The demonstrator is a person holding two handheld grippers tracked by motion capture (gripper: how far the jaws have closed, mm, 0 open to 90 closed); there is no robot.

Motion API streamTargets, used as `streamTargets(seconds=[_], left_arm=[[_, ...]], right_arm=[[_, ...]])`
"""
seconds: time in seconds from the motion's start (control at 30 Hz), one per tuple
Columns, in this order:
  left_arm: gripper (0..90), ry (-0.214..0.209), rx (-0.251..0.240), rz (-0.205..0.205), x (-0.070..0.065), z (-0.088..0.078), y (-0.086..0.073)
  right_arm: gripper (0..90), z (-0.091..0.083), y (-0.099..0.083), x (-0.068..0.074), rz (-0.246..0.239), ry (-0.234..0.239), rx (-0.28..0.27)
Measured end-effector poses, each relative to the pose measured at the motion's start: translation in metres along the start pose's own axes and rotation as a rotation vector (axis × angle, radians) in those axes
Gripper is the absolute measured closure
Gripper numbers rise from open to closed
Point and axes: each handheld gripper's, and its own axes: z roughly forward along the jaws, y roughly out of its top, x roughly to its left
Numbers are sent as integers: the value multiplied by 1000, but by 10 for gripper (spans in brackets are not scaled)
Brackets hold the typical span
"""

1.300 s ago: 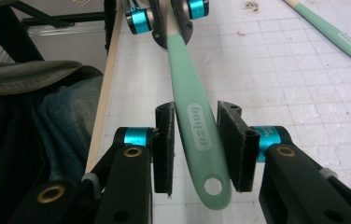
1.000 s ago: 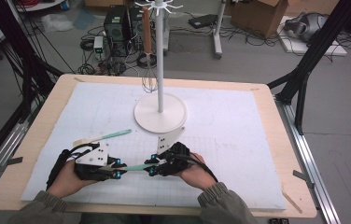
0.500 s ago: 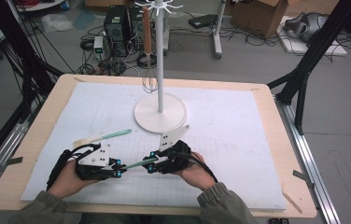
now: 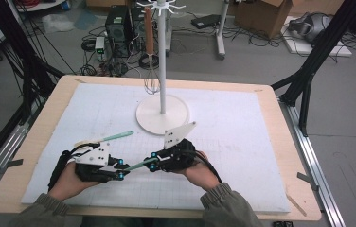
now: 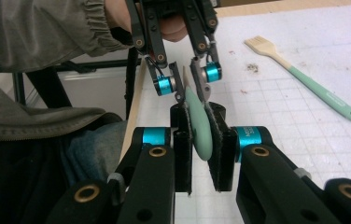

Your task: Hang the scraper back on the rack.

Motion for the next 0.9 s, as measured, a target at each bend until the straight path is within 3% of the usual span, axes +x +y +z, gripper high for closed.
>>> streamTargets(seconds=[0.17, 0.3, 0.6, 0.77, 0.9], left_arm=[[779, -8, -22, 3, -1, -6, 5], [832, 9, -44, 12, -2, -10, 7], [840, 18, -71, -7, -2, -12, 8], [840, 20, -86, -15, 0, -12, 10], [830, 9, -100, -21, 0, -11, 10]], right_arm=[[823, -4, 15, 5, -39, -9, 13], [816, -6, 23, 8, -67, -36, -20], [724, -3, 20, 10, -22, -56, -120], [739, 4, 14, 7, 14, -55, -155], [814, 4, 15, 4, 32, -24, -191]])
